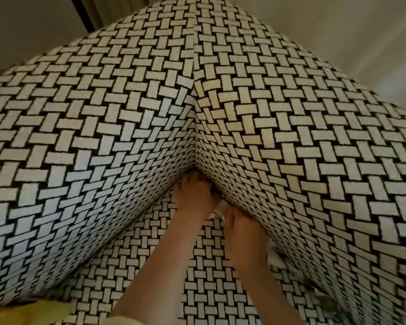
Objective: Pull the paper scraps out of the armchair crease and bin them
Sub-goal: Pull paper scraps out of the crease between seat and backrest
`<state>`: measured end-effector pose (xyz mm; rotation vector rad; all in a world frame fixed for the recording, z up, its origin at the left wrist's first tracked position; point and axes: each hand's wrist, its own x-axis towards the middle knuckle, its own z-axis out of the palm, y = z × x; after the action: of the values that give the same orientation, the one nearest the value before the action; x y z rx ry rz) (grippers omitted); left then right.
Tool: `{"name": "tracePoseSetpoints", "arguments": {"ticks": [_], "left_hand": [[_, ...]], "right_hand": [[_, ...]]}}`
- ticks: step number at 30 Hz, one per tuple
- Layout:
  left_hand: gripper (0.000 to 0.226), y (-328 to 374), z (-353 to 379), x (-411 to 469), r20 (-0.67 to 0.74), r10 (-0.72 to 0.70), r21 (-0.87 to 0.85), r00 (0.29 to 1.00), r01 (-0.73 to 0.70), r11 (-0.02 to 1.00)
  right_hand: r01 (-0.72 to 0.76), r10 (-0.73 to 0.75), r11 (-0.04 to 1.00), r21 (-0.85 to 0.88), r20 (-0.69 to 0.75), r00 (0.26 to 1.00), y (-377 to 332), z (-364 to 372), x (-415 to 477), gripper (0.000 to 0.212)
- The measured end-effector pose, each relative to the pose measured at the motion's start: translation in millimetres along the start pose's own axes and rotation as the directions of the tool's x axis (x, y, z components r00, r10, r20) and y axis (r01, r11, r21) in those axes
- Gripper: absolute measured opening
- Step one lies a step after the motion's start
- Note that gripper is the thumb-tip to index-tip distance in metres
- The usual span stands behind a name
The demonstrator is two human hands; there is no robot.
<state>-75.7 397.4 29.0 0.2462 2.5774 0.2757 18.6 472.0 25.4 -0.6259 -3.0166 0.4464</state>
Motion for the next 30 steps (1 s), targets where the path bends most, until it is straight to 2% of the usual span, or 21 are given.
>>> {"name": "tracePoseSetpoints", "arguments": {"ticks": [4,6,9,11,14,15,17,20,22,24,27,30], "left_hand": [[0.057,0,-2,2,0.037,-0.015,-0.017,0.999,0.015,1.0],[0.055,0,-4,2,0.063,-0.021,-0.061,0.998,0.025,0.998],[0.049,-1,-8,3,0.145,-0.018,-0.153,0.989,0.04,0.987],[0.06,-2,-12,6,0.242,-0.01,-0.195,0.97,0.059,0.979],[0.089,-2,-14,11,0.344,-0.016,-0.204,0.939,0.091,0.975],[0.091,-3,-15,11,0.32,-0.039,-0.209,0.947,0.111,0.972],[0.082,5,-10,4,0.212,-0.079,-0.23,0.974,0.128,0.965],[0.063,14,-7,-4,0.083,-0.152,-0.215,0.985,0.167,0.962],[0.06,17,-8,-4,0.09,-0.152,-0.226,0.984,0.168,0.959],[0.054,16,-11,-5,0.097,-0.155,-0.26,0.983,0.175,0.95],[0.05,15,-13,-6,0.102,-0.169,-0.316,0.98,0.193,0.929],[0.04,11,-5,-4,0.054,-0.162,-0.339,0.985,0.17,0.925]], "right_hand": [[-0.026,0.023,0.993,-0.113,-0.024,0.999,-3,2,9,0.021],[-0.042,0.042,0.985,-0.168,-0.005,0.999,-4,5,10,0.023],[-0.058,0.058,0.99,-0.126,-0.005,0.998,-4,9,6,0.028],[-0.08,0.081,0.996,-0.045,0.022,0.996,-4,13,2,0.031],[-0.191,0.19,0.982,0.011,0.05,0.98,-12,3,-2,0.013],[-0.213,0.209,0.977,0.033,0.086,0.974,-16,1,2,0.016],[-0.242,0.228,0.963,0.115,0.123,0.966,-13,2,5,0.027],[-0.383,0.36,0.914,0.134,0.17,0.917,-14,9,13,0.025],[-0.506,0.484,0.849,0.152,0.16,0.86,-17,14,21,0.024],[-0.562,0.543,0.822,0.092,0.173,0.822,-21,17,25,0.024],[-0.565,0.547,0.825,-0.005,0.257,0.796,-26,13,28,0.024],[-0.604,0.582,0.797,0.003,0.268,0.768,-27,12,33,0.027]]}}
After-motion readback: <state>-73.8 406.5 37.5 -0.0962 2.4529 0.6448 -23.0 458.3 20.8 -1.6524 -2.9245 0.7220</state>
